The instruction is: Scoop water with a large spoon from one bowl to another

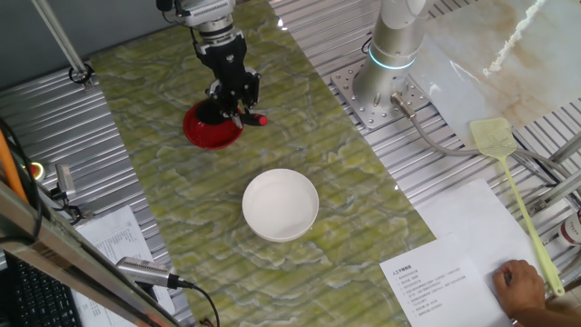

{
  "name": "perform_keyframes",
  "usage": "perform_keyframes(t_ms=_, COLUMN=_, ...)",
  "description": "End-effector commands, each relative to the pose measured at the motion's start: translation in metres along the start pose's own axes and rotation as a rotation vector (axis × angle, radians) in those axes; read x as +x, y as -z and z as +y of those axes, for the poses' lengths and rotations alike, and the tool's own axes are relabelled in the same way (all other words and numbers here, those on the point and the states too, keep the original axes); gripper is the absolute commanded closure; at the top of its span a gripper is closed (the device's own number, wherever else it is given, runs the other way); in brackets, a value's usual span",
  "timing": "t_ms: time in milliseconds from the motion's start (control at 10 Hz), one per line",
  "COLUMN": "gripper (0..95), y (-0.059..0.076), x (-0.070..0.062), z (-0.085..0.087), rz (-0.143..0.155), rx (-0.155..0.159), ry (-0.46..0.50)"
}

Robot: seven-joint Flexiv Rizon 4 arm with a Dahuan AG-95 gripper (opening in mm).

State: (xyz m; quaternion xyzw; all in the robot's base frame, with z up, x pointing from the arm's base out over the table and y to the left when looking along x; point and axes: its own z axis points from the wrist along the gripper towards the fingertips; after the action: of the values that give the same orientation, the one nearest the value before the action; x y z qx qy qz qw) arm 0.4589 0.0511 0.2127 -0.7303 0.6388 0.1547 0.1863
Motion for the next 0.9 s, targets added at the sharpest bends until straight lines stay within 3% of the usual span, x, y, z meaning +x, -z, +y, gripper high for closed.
perform_keyframes(t_ms=100, gripper=95.0, y=0.0001, x=-0.0004, z=-0.0002, rz=-0.014, rx=-0.001, ry=0.000)
perform_keyframes(t_ms=900, gripper=95.0, y=0.0037, x=-0.0060, z=-0.0090, rz=-0.026, rx=-0.008, ry=-0.011)
